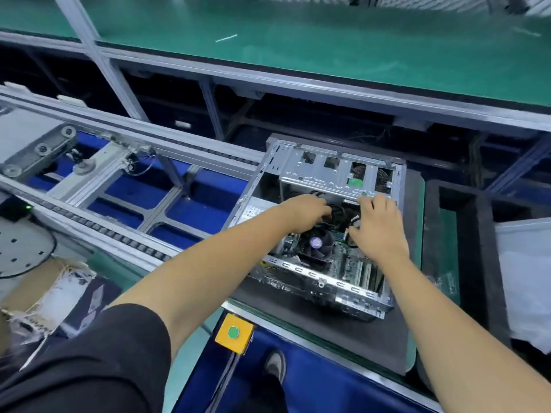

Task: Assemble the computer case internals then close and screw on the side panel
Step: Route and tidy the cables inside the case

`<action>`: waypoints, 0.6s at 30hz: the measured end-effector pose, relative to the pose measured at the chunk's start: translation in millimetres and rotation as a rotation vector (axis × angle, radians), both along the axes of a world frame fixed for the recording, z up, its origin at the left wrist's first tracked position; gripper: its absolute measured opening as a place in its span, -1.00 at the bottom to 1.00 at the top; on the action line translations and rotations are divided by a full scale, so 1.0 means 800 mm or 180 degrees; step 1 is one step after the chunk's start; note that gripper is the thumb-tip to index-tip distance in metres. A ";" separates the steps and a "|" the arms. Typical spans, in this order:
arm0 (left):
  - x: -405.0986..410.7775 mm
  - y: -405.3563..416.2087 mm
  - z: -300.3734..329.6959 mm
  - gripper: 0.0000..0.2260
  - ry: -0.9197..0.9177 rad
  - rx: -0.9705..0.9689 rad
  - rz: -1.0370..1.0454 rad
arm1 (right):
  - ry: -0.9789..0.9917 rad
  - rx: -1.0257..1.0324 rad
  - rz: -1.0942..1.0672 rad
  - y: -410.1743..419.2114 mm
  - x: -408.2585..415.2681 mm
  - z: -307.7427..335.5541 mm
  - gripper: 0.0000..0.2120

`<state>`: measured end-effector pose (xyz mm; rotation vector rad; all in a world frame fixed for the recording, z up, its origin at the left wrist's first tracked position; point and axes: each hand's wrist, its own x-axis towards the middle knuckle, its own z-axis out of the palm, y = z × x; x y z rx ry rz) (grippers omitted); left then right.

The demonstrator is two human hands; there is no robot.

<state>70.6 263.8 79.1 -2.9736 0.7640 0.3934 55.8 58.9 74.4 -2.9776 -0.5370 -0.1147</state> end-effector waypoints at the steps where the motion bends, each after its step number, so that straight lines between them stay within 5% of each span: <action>1: -0.014 0.009 0.008 -0.77 0.0026 -0.0097 -0.0012 | -0.0027 -0.0007 0.0000 0.001 -0.001 0.002 -0.45; 6: -0.097 0.070 0.042 -0.80 -0.0240 -0.1035 0.0555 | -0.0045 0.0035 -0.0220 0.009 -0.014 0.007 -0.53; 10: -0.167 0.142 0.054 -0.84 -0.0429 -0.1670 0.1317 | 0.0123 0.0688 -0.0352 0.075 -0.041 0.025 -0.65; 13: -0.227 0.207 0.048 -0.84 -0.0530 -0.1893 0.1870 | 0.0114 0.1074 0.0139 0.159 -0.074 0.043 -0.76; 18: -0.329 0.321 0.032 -0.84 -0.0614 -0.2082 0.3215 | 0.0167 0.0816 0.0948 0.295 -0.131 0.034 -0.73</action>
